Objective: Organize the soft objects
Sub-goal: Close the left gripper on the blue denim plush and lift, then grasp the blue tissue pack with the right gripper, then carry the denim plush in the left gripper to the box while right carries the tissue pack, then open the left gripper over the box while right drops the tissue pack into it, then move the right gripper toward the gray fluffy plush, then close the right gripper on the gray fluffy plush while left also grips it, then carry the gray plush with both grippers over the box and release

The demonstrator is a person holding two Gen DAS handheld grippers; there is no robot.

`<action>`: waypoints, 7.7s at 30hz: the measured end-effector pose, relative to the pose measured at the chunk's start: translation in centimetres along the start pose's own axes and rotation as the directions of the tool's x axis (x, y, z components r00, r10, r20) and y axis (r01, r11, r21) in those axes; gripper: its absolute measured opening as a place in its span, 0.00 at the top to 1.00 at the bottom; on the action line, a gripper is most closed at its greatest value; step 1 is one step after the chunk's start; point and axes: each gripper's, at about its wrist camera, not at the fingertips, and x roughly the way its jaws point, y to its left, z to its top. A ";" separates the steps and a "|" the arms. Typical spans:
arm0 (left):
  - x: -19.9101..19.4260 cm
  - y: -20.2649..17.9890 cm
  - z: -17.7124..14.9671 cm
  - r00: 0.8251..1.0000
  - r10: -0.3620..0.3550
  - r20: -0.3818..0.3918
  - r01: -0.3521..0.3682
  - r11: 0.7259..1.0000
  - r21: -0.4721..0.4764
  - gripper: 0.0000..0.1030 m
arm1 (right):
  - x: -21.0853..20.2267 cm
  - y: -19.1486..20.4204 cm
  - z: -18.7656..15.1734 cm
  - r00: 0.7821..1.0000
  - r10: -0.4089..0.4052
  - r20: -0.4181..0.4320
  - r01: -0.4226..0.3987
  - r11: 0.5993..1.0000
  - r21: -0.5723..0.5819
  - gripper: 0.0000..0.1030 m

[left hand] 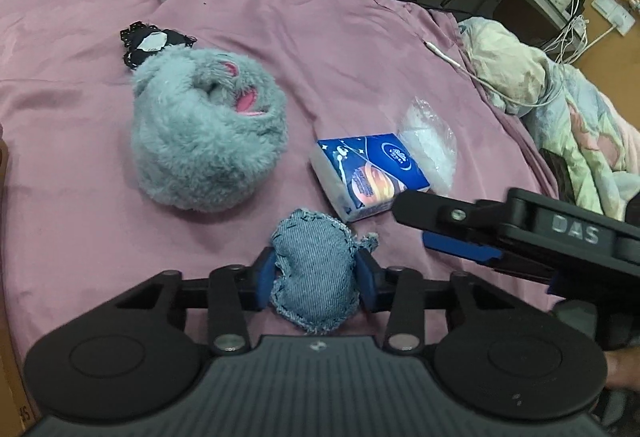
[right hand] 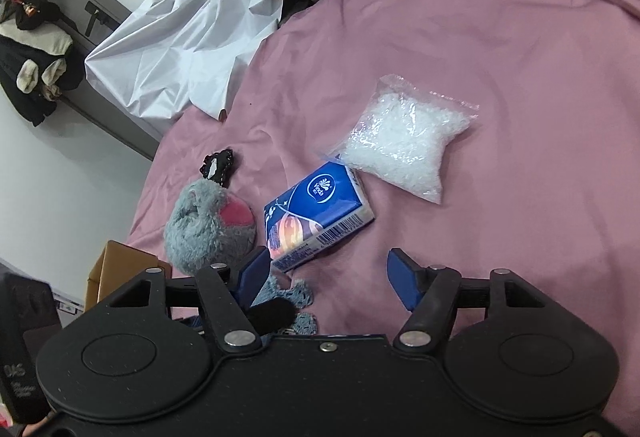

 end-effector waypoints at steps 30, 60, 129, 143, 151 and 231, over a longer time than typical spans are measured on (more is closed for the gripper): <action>-7.9 5.3 -0.6 0.990 0.083 0.118 -0.062 0.984 -0.170 0.63 | -1.7 -0.9 0.7 0.995 0.038 0.096 -0.058 0.975 0.215 0.78; -17.1 8.1 -2.1 0.951 0.077 0.300 -0.022 0.983 -0.183 0.63 | -5.6 10.3 -1.4 0.981 0.088 0.174 -0.081 0.995 -0.051 0.82; -22.5 18.7 -1.7 0.835 0.392 0.386 -0.238 0.890 -0.390 0.16 | 1.6 22.4 -5.2 0.989 0.131 0.068 -0.116 0.975 -0.190 0.26; -22.8 13.5 -1.1 0.842 0.310 0.442 -0.197 0.939 -0.281 0.08 | -4.0 18.3 -4.5 0.990 0.059 0.127 -0.028 0.973 -0.231 0.02; -22.2 11.3 -0.9 0.866 0.265 0.423 -0.189 0.958 -0.213 0.08 | -6.0 16.0 -3.8 0.987 0.017 0.162 0.020 0.974 -0.226 0.00; -6.6 8.3 5.2 0.995 0.027 0.097 0.005 0.949 -0.317 0.76 | 2.8 10.3 1.1 0.996 0.061 -0.059 -0.061 0.998 0.000 0.85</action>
